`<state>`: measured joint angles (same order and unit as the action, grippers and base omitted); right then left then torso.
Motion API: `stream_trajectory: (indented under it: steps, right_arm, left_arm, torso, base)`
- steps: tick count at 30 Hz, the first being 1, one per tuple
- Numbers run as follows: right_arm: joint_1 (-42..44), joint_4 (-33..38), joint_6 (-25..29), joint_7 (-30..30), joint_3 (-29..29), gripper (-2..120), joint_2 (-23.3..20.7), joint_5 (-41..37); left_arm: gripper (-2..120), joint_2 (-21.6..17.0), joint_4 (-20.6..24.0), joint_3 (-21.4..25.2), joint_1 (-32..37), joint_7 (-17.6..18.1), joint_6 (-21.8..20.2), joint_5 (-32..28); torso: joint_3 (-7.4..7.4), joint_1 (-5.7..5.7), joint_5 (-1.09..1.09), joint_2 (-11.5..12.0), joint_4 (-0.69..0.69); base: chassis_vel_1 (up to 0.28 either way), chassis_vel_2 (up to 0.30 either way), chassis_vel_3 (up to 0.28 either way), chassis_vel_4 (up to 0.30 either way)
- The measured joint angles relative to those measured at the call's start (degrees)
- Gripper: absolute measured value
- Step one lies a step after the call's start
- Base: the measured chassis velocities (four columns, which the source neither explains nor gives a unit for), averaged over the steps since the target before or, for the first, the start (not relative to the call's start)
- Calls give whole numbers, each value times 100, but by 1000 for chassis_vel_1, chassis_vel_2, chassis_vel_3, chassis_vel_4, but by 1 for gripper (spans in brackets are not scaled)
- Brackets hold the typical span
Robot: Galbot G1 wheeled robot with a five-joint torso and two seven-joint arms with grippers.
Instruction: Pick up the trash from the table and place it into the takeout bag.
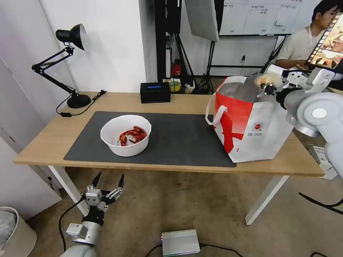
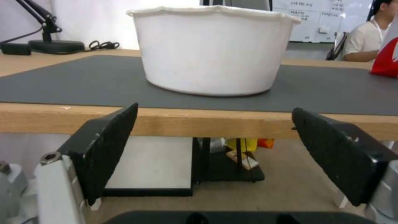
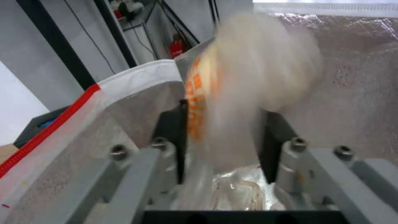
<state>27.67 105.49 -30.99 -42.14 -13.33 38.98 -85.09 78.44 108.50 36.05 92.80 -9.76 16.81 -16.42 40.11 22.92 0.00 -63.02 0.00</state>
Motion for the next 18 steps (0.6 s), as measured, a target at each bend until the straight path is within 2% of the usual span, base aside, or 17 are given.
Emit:
stream_trajectory:
  steps: [1,2,6,7,9,10,11,13,14,16,17,18]
  right_arm:
    - [7,1,3,0,-8,41,0,4]
    - [7,1,3,0,-8,41,0,4]
    - [37,20,15,-5,-30,62,5,17]
    - [37,20,15,-5,-30,62,5,17]
    - [50,35,23,-2,-40,71,9,36]
    - [50,35,23,-2,-40,71,9,36]
    - [69,61,55,45,-48,79,13,62]
    - [156,121,336,367,-57,86,33,355]
    - [156,121,336,367,-57,86,33,355]
    - [341,214,902,982,-39,97,48,1123]
    - [341,214,902,982,-39,97,48,1123]
    - [437,241,1171,1237,-21,99,55,1512]
  left_arm:
    - [100,0,-2,-1,1,0,2,2]
    - [100,0,-2,-1,1,0,2,2]
    - [100,2,-2,-2,-8,-1,4,4]
    - [100,2,-2,-2,-8,-1,4,4]
    - [100,3,5,-2,-12,-1,4,5]
    - [100,3,5,-2,-12,-1,4,5]
    - [100,4,8,-2,-13,-2,4,5]
    - [100,10,10,-3,-14,-3,4,6]
    - [100,10,10,-3,-14,-3,4,6]
    - [100,15,12,-4,-13,-3,4,9]
    - [100,15,12,-4,-13,-3,4,9]
    - [100,15,13,-4,-12,-4,4,9]
  torso:
    - [0,0,0,0,0]
    - [0,0,0,0,0]
    - [0,0,0,0,0]
    - [0,0,0,0,0]
    - [0,0,0,0,0]
    - [0,0,0,0,0]
    - [0,0,0,0,0]
    - [0,0,0,0,0]
    - [0,0,0,0,0]
    - [0,0,0,0,0]
    - [0,0,0,0,0]
    - [0,0,0,0,0]
  base:
    - [0,0,0,0]
    - [0,0,0,0]
    - [0,0,0,0]
    - [0,0,0,0]
    - [0,0,0,0]
    - [0,0,0,0]
    - [0,0,0,0]
    - [0,0,0,0]
    - [0,0,0,0]
    - [0,0,0,0]
    - [0,0,0,0]
    - [0,0,0,0]
